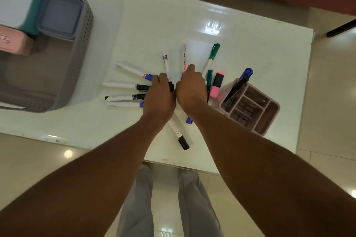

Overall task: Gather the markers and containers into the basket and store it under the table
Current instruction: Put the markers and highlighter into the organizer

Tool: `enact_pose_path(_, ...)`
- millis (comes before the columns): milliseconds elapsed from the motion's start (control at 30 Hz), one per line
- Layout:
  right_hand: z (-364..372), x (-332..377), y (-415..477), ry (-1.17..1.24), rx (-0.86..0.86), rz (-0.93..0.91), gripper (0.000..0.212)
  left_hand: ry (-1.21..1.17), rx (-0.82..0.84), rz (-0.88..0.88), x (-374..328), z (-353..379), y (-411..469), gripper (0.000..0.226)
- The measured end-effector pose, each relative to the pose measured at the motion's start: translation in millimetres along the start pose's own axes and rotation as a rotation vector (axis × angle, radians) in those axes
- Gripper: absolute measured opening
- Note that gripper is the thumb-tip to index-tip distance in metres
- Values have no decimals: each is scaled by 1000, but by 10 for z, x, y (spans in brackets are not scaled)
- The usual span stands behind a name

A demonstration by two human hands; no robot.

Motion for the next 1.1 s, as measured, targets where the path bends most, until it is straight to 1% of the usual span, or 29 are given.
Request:
enact_pose_path(67, -51, 8, -53, 51, -4, 28, 17, -24, -20, -25, -28, -26, -19, 21)
enact_pose_path(133, -177, -9, -154, 77, -64, 46, 14, -27, -59, -17, -44, -47, -59, 24)
enact_pose_path(167, -286, -39, -226, 93, -120, 42, 14, -43, -76, 17, -70, -51, -90, 25)
enact_pose_path(233, -596, -117, -422, 133, -247, -9, 13, -149, -65, 112, -181, -52, -164, 28)
enact_pose_path(333, -1128, -265, -829, 302, -435, -118, 14, -342, 40, 239, -443, -25, -317, 41)
enact_pose_path(367, -1284, -339, -960, 350, -485, -141, 15, -377, 70, 279, -551, -3, -379, 40)
enact_pose_path(467, -1593, -601, -1200, 440, -562, -141, 20, -442, 93, 357, -822, 118, -551, 25)
enact_pose_path(567, -1719, -798, -1235, 413, -629, -167, 22, -461, 86, 347, -941, 253, -618, 22)
enact_pose_path(633, -1689, -879, -1171, 391, -618, -184, 22, -459, 90, 321, -973, 326, -615, 24)
enact_pose_path(733, -1497, -911, -1023, 265, -537, -186, 23, -418, 116, 278, -961, 428, -585, 27)
enact_pose_path(767, -1415, -933, -974, 266, -497, -159, 24, -398, 114, 273, -961, 453, -577, 28)
enact_pose_path(833, -1247, -977, -889, 339, -420, -104, 25, -382, 99, 256, -954, 484, -563, 31)
enact_pose_path(933, -1048, -1008, -813, 404, -359, -52, 27, -366, 110, 222, -948, 527, -541, 36)
enact_pose_path(1000, -973, -1013, -794, 411, -345, -11, 28, -342, 125, 212, -945, 555, -550, 38)
enact_pose_path(1100, -925, -1017, -786, 426, -362, -17, 28, -353, 127, 172, -937, 553, -576, 40)
Point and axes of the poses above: each hand's wrist, its own y-axis towards the middle knuckle, its own z-axis out of the palm, x = y × z, the point moved 4 cm from there along y, towards the middle knuckle, and after that the axes turned 3 degrees about -y, right-handed, at the moved point
